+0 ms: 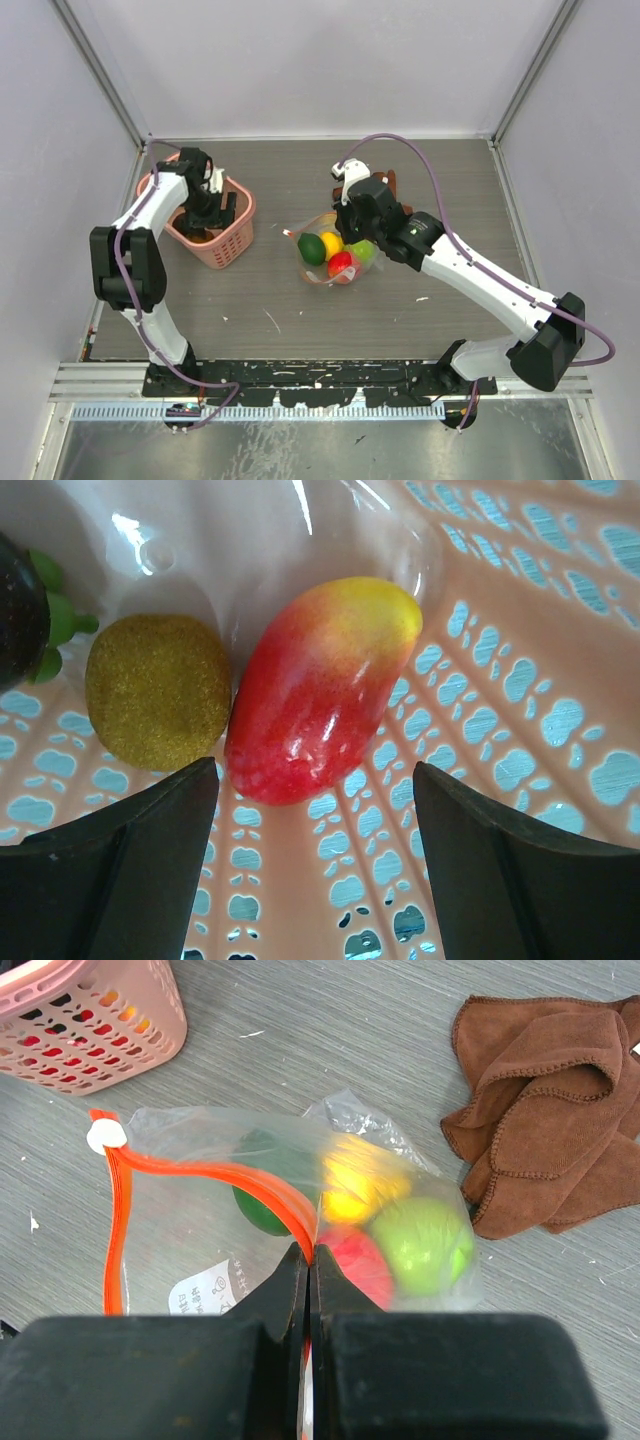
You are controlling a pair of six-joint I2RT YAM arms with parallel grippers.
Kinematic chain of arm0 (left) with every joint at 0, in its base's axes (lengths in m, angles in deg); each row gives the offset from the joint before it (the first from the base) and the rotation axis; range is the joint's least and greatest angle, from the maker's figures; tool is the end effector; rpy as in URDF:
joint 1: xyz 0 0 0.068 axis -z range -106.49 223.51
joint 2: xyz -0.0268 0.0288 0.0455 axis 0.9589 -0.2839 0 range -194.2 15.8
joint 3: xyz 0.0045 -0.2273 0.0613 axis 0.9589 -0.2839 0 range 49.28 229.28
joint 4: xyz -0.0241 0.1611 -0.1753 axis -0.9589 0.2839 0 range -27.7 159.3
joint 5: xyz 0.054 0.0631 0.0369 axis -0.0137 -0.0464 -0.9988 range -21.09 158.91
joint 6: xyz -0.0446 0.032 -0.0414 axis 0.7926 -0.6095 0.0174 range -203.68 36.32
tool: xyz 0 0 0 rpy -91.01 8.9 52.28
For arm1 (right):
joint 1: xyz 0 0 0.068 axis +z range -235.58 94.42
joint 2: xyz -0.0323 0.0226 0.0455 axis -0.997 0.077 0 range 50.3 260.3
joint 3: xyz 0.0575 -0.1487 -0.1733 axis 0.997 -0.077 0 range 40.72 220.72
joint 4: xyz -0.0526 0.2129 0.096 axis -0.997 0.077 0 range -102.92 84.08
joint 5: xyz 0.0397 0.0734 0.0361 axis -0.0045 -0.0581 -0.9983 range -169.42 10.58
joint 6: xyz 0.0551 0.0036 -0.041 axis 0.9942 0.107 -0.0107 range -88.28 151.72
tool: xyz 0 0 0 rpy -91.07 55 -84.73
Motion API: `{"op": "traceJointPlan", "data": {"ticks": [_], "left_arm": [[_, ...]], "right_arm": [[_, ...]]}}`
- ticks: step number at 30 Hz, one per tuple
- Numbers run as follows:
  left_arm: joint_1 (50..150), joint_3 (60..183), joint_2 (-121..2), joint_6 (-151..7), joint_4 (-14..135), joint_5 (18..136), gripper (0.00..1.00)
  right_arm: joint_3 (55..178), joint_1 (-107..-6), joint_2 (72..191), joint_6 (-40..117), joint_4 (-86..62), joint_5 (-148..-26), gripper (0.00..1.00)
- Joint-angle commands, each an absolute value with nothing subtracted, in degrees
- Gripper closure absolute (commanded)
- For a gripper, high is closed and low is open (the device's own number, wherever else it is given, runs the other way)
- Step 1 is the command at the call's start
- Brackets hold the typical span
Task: Place the food in the zip-top bag and seal the zipper
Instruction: Pick up the fake fruit from the bin.
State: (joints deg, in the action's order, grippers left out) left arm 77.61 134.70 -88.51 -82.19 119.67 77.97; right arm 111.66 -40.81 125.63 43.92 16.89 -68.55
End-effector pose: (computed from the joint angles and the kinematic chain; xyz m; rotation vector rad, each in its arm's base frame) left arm 0.3335 -0.0327 0.1917 0.0936 2.8985 -0.2465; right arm 0.2165 0.2001 0.3020 -0.5048 2.1194 0.3676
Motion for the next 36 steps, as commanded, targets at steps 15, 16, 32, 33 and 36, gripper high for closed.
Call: {"op": "traceJointPlan", "data": {"ticks": [15, 16, 32, 33, 36], "left_arm": [[77.2, 125.9, -83.5, -77.4, 114.3, 77.8, 0.22], [77.2, 125.4, -83.8, -77.1, 113.9, 77.8, 0.23], [76.8, 124.9, -88.2, -73.0, 110.9, 77.9, 0.34], [76.7, 124.9, -88.2, -72.7, 110.7, 77.9, 0.34], [76.6, 124.6, -88.2, -71.5, 109.9, 78.8, 0.35]], "right_arm": [[110.9, -41.1, 121.8, 44.9, 12.2, -69.7, 1.0], [110.9, -41.1, 121.8, 45.0, 12.0, -69.7, 1.0], [110.8, -41.1, 122.1, 45.3, 11.5, -69.6, 1.0], [110.8, -41.1, 122.1, 45.3, 11.5, -69.6, 1.0], [110.8, -41.1, 122.2, 45.3, 11.5, -69.6, 1.0]]}}
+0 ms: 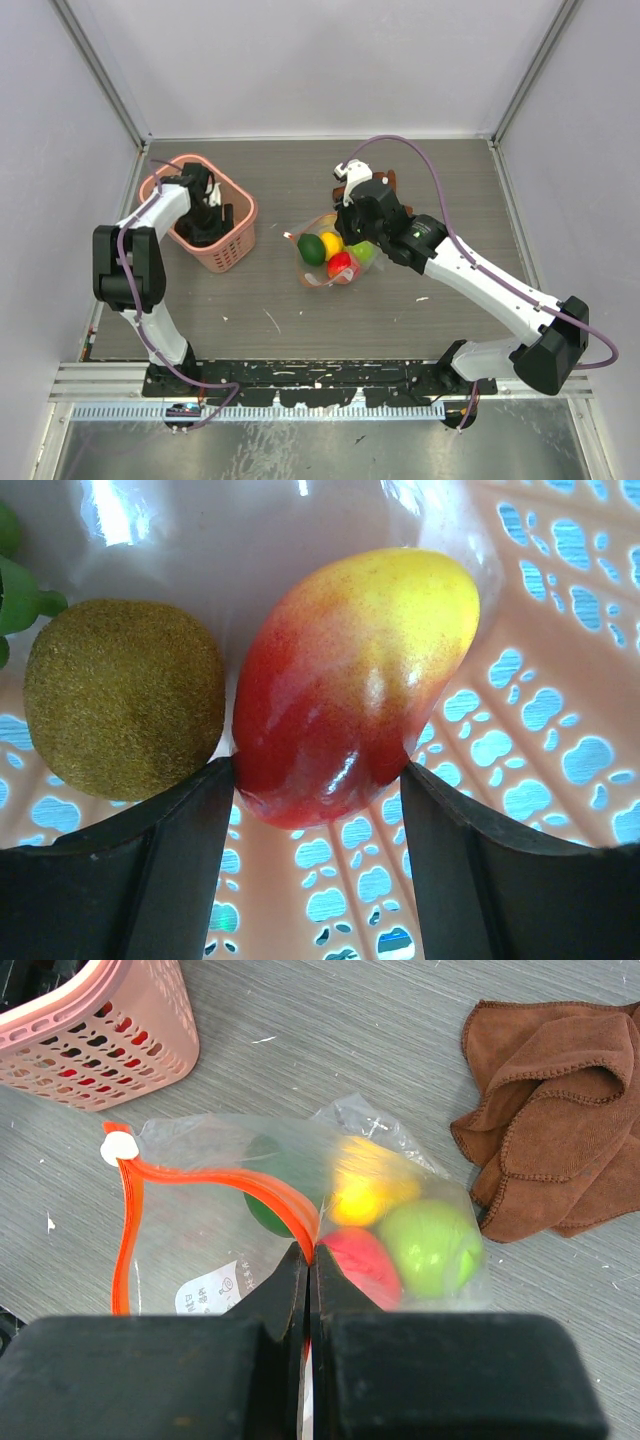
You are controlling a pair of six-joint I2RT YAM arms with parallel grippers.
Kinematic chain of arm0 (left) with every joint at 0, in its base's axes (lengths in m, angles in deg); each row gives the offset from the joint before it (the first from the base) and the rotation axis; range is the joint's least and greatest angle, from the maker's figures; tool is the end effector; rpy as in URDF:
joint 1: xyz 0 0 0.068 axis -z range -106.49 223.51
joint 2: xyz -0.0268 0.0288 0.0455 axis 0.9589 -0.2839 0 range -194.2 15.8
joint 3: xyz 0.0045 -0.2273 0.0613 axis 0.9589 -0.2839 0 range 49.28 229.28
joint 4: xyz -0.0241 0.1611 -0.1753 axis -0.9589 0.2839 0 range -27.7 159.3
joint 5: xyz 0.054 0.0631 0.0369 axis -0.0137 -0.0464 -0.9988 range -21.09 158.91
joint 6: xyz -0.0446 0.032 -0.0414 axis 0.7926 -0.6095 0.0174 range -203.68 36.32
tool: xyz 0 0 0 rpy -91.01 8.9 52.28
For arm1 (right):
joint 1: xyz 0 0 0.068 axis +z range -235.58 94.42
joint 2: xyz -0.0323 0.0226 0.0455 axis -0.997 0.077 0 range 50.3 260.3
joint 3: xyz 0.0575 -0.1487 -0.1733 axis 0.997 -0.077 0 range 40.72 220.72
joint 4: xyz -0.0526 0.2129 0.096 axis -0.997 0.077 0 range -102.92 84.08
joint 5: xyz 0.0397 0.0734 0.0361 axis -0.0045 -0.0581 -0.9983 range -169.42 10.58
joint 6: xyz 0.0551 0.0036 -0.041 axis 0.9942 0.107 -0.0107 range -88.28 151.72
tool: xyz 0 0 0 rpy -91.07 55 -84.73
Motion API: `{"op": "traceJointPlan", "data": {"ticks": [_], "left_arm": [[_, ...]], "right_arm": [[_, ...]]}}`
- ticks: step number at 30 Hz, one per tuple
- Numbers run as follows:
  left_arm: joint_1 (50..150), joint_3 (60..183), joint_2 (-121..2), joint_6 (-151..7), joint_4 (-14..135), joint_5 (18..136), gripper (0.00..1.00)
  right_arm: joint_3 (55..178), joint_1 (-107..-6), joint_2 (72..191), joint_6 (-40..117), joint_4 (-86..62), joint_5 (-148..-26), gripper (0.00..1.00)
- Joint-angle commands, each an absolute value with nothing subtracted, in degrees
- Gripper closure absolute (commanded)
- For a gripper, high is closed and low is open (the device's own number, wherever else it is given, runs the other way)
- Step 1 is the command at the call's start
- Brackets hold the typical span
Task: Place the food in the zip-top bag and seal the zipper
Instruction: Pick up the fake fruit from the bin.
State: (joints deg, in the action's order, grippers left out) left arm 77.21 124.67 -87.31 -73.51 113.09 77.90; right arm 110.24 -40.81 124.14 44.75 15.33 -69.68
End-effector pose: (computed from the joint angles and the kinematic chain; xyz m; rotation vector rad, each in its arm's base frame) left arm 0.3193 -0.0294 0.1568 -0.1433 2.9465 -0.2661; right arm 0.2132 0.1984 0.3036 -0.4926 2.1011 0.4101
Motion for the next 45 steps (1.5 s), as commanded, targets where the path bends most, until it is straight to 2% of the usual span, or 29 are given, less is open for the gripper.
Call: {"op": "traceJointPlan", "data": {"ticks": [1, 18, 30, 39, 45], "left_arm": [[76.6, 124.4, -88.4, -71.0, 108.6, 79.5, 0.34], [75.0, 123.8, -92.0, -65.8, 104.3, 82.0, 0.28], [75.0, 123.9, -84.6, -67.3, 106.2, 79.6, 0.49], [75.0, 124.2, -74.5, -67.5, 107.4, 77.9, 0.53], [75.1, 123.2, -66.5, -66.4, 106.5, 80.9, 0.55]], "right_arm": [[110.9, -41.1, 122.3, 45.3, 11.4, -69.7, 1.0], [110.7, -41.1, 122.6, 45.4, 10.9, -70.3, 1.0], [110.8, -41.1, 122.5, 45.4, 11.1, -70.1, 1.0], [112.1, -41.1, 123.0, 45.4, 12.0, -69.2, 1.0], [112.5, -41.1, 123.1, 45.4, 12.1, -68.5, 1.0]]}}
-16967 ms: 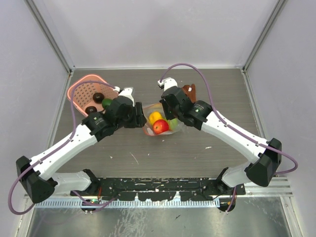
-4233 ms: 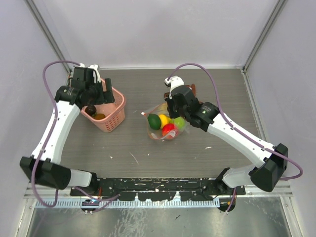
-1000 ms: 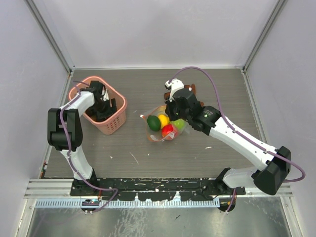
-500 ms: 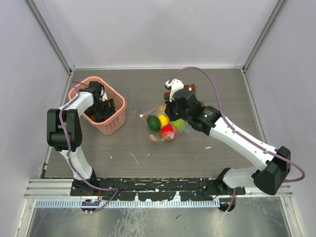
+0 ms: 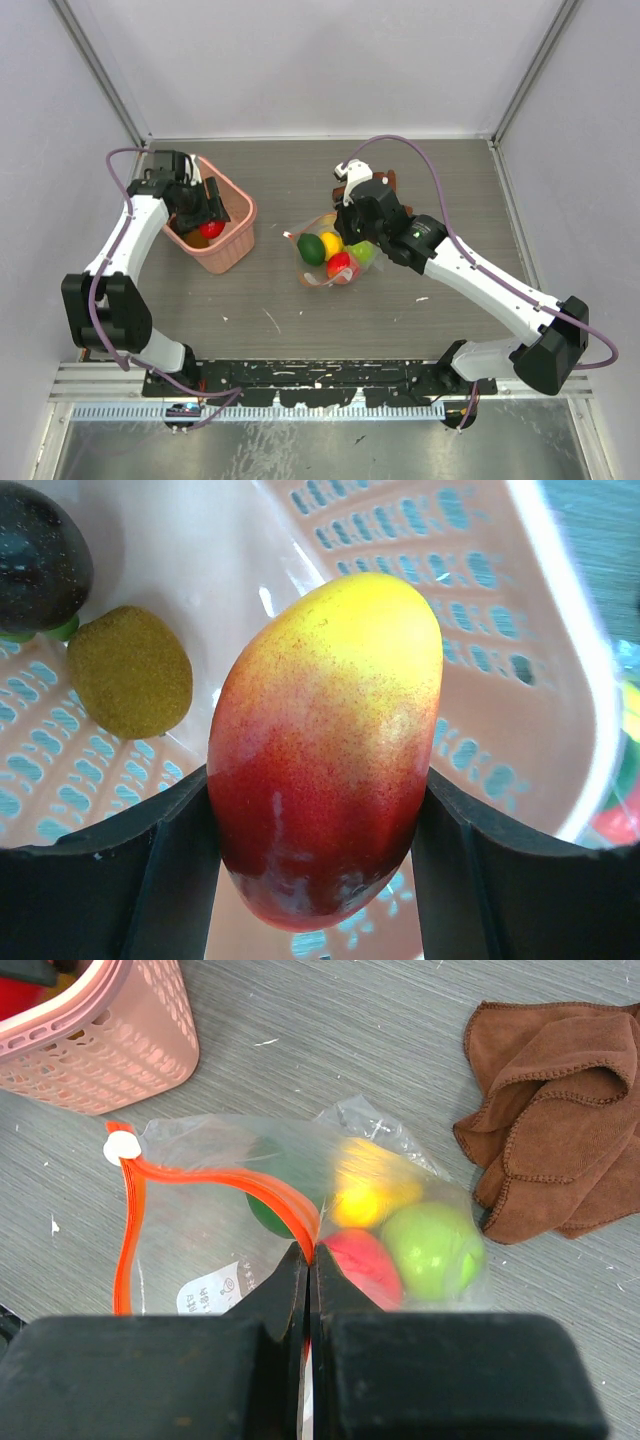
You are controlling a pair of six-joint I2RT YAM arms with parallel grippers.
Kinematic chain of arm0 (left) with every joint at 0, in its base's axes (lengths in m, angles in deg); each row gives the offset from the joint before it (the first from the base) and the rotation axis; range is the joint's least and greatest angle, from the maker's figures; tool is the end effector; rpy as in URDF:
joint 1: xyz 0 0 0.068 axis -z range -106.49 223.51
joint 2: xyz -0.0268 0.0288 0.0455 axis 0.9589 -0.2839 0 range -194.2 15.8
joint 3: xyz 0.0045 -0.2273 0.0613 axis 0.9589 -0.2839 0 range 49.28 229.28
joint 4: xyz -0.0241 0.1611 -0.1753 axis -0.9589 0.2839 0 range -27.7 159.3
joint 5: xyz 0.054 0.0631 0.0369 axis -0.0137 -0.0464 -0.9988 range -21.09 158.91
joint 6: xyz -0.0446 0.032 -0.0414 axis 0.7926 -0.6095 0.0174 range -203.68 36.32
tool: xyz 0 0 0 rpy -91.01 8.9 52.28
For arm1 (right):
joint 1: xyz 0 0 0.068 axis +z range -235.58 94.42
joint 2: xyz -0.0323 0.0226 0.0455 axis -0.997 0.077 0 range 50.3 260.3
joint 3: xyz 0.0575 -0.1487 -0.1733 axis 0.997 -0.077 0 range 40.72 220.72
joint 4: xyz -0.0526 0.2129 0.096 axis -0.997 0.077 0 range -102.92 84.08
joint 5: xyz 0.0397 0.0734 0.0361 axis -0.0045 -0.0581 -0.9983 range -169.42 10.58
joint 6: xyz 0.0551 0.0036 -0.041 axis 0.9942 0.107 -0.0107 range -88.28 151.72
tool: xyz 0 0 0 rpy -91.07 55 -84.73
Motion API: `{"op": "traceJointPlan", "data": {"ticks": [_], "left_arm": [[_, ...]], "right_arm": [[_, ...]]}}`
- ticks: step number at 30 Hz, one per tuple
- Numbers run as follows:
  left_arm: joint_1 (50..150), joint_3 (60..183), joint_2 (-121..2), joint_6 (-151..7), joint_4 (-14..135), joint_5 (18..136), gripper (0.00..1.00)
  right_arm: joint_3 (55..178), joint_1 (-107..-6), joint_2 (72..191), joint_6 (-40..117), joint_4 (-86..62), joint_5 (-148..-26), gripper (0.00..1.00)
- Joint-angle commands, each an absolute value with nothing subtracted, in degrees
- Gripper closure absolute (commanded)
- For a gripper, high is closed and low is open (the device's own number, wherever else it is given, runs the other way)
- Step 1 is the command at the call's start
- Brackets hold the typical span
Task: Place the food in the zip-top bag and seal the zipper
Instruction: Pick up the fake fruit from the bin, then place the fake fruit in the zipper food storage bag.
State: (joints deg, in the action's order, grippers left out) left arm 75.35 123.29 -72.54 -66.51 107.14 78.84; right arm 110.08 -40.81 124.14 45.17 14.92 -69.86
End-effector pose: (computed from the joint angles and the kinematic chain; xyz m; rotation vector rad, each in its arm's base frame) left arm 0.3082 -0.0195 0.2315 -0.2872 2.6033 -0.3437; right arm 0.2134 0.1988 0.3035 -0.4856 2.0999 0.4196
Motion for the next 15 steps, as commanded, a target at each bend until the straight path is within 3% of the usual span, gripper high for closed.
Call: {"op": "traceJointPlan", "data": {"ticks": [1, 15], "left_arm": [[75.1, 123.1, -65.1, -66.3, 106.4, 81.6, 0.55], [82.3, 125.5, -50.5, -65.6, 107.7, 92.2, 0.55]], "right_arm": [[112.5, -41.1, 123.2, 45.4, 12.1, -68.5, 1.0], [113.0, -41.1, 122.6, 45.7, 11.6, -67.5, 1.0]]}}
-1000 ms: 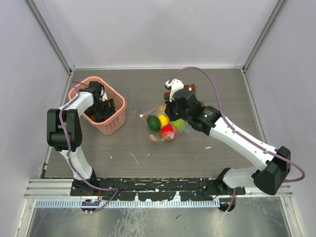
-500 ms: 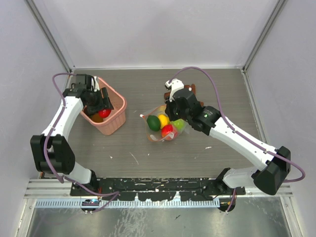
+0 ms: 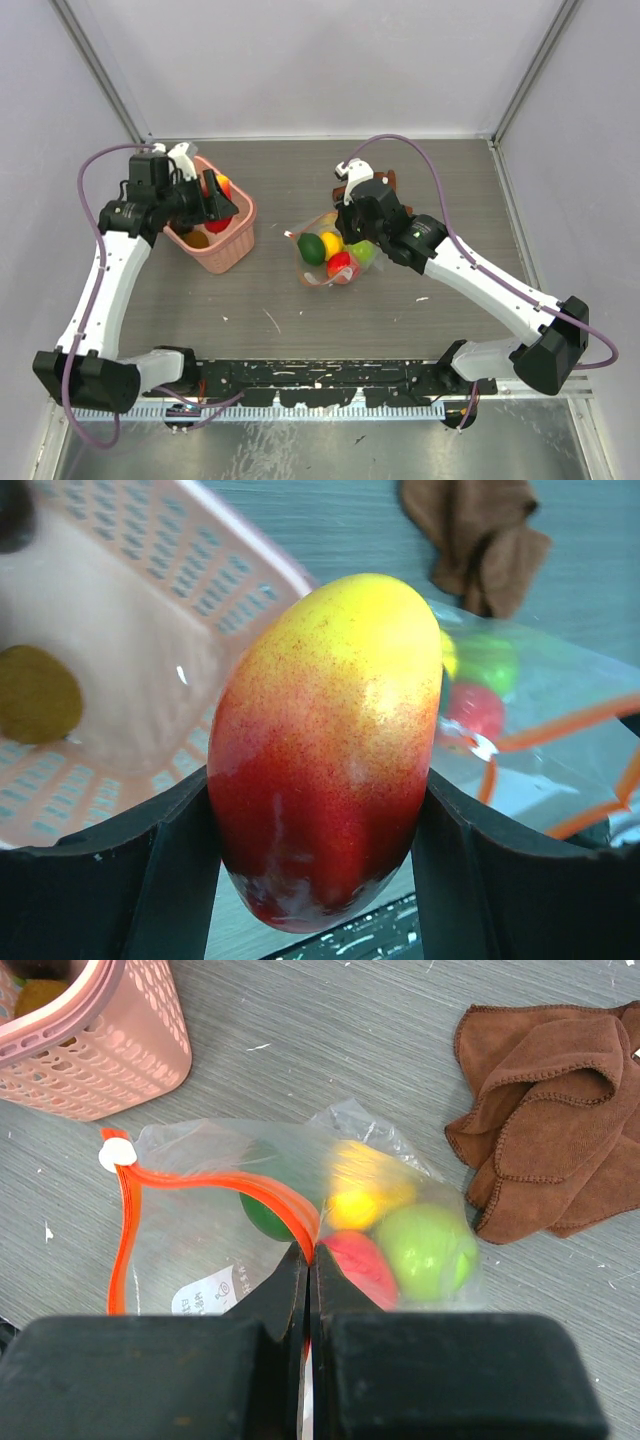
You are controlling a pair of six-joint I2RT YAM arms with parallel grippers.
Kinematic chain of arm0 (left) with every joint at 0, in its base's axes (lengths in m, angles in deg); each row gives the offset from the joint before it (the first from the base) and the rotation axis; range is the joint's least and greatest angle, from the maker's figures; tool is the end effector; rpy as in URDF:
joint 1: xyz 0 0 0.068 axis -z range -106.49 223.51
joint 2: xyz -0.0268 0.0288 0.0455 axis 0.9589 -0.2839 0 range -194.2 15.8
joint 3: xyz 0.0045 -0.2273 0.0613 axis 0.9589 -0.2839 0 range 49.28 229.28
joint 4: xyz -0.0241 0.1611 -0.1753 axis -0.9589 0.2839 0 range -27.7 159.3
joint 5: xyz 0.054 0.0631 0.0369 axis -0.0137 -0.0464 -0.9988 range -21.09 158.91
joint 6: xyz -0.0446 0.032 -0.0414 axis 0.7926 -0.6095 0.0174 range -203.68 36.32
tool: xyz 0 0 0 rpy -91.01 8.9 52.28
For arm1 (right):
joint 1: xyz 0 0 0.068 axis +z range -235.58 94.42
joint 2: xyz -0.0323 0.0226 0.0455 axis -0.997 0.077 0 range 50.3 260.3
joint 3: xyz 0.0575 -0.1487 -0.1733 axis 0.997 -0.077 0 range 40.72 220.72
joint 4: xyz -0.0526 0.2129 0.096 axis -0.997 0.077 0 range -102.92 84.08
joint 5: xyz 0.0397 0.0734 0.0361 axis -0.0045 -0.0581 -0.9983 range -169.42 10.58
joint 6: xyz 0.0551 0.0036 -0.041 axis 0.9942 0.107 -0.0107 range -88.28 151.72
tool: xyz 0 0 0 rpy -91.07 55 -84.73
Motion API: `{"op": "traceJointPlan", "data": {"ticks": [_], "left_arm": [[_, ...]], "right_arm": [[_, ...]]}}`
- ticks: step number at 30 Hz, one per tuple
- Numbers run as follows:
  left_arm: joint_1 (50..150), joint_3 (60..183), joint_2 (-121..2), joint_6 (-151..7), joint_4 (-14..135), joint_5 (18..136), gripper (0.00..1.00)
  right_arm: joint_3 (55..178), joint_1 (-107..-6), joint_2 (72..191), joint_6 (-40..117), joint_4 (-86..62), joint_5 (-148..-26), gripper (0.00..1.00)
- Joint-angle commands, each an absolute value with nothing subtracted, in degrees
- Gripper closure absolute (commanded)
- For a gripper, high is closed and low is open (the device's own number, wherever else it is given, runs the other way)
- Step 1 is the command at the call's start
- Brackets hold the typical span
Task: Place the food in the zip-top bag and seal the zipper
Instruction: Place the fake fruit in the zipper food storage bag.
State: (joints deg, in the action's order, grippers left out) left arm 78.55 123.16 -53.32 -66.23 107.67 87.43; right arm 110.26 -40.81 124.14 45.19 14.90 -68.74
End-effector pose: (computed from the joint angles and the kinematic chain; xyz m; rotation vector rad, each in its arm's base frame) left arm 0.2488 -0.0397 0.3197 -0.0770 2.2993 -0.5727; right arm 0.2141 0.1980 0.3047 -0.4716 2.0947 0.4020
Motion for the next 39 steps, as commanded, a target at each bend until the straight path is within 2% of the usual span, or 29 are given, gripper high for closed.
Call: {"op": "traceJointPlan", "data": {"ticks": [1, 20, 27, 33, 39], "left_arm": [[83.8, 125.5, -50.2, -65.5, 107.7, 92.3, 0.55], [110.3, 119.6, -49.6, -57.5, 103.7, 92.6, 0.54], [115.2, 120.9, -55.4, -56.8, 102.1, 91.1, 0.55], [115.9, 123.6, -62.9, -55.9, 103.4, 88.7, 0.57], [116.1, 124.9, -65.2, -53.3, 100.5, 86.5, 0.57]], "right_arm": [[112.9, -41.1, 122.6, 45.8, 11.5, -67.5, 1.0], [112.1, -41.1, 122.2, 46.8, 10.6, -68.3, 1.0], [112.2, -41.1, 122.2, 47.2, 10.3, -69.2, 1.0], [112.1, -41.1, 122.0, 47.4, 9.8, -70.9, 1.0], [111.4, -41.1, 121.6, 47.8, 9.0, -73.3, 1.0]]}}
